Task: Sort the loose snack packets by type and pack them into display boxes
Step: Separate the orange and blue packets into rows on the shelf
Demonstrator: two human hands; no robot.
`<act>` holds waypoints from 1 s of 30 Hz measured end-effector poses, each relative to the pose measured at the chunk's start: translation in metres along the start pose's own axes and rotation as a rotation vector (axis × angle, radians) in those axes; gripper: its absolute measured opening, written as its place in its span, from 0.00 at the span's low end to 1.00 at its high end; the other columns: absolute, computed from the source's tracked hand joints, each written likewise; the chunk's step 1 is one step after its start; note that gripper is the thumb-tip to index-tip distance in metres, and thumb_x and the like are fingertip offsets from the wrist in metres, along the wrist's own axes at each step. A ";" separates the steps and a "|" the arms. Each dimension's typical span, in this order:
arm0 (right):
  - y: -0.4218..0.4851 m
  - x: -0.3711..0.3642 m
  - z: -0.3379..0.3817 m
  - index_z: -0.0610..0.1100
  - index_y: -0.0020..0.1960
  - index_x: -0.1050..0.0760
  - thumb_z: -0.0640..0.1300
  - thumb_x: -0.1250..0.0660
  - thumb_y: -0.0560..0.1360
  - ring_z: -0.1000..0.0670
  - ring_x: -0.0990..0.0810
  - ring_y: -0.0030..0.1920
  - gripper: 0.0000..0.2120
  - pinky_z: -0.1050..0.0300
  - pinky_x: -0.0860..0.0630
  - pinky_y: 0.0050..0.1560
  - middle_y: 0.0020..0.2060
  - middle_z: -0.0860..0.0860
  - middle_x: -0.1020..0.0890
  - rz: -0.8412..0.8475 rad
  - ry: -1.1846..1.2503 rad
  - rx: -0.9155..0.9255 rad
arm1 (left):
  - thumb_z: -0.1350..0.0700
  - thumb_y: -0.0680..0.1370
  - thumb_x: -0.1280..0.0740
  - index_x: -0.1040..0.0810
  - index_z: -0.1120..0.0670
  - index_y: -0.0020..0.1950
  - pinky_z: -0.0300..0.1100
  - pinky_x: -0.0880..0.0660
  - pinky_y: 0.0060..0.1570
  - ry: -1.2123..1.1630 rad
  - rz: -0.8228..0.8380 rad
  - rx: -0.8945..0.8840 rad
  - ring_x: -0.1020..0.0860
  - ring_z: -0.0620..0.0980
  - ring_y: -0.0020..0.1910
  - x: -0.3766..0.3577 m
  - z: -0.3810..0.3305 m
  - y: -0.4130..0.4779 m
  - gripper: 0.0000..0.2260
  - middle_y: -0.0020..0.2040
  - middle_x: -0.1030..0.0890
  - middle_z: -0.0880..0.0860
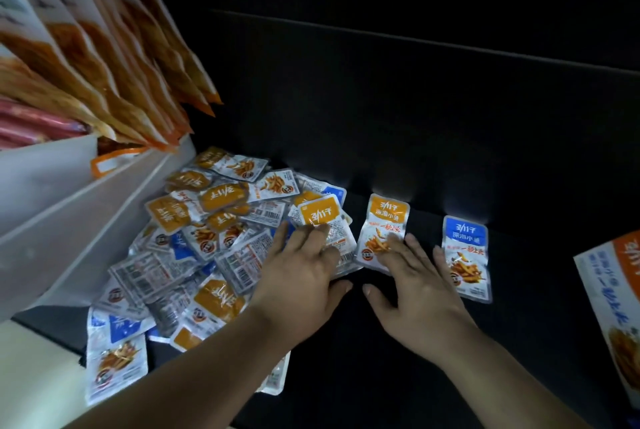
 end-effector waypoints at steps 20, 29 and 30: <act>-0.010 0.002 -0.003 0.65 0.79 0.41 0.75 0.59 0.74 0.56 0.57 0.82 0.37 0.53 0.54 0.82 0.83 0.61 0.52 0.005 0.000 -0.065 | 0.35 0.67 0.23 0.55 0.46 0.82 0.63 0.58 0.80 -0.128 0.175 0.254 0.49 0.59 0.81 0.023 0.022 0.033 0.55 0.79 0.42 0.54; -0.007 0.019 0.006 0.64 0.76 0.33 0.69 0.45 0.80 0.57 0.48 0.81 0.26 0.53 0.43 0.79 0.80 0.64 0.42 0.061 0.152 -0.122 | 0.64 0.78 0.30 0.19 0.45 0.51 0.46 0.21 0.39 -0.832 -0.273 0.408 0.21 0.50 0.39 0.074 0.037 0.001 0.13 0.43 0.19 0.48; -0.006 0.025 0.007 0.64 0.74 0.30 0.67 0.43 0.80 0.57 0.42 0.79 0.24 0.54 0.37 0.76 0.77 0.64 0.36 0.023 0.243 -0.125 | 0.64 0.78 0.30 0.19 0.45 0.49 0.47 0.20 0.38 -0.899 -0.247 0.412 0.20 0.51 0.40 0.080 0.034 -0.003 0.13 0.42 0.18 0.49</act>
Point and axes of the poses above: each hand's wrist, its own y-axis towards the middle knuckle, its own x-axis out of the back of the hand, z = x × y, the point moved 4 cm from there along y, towards the middle knuckle
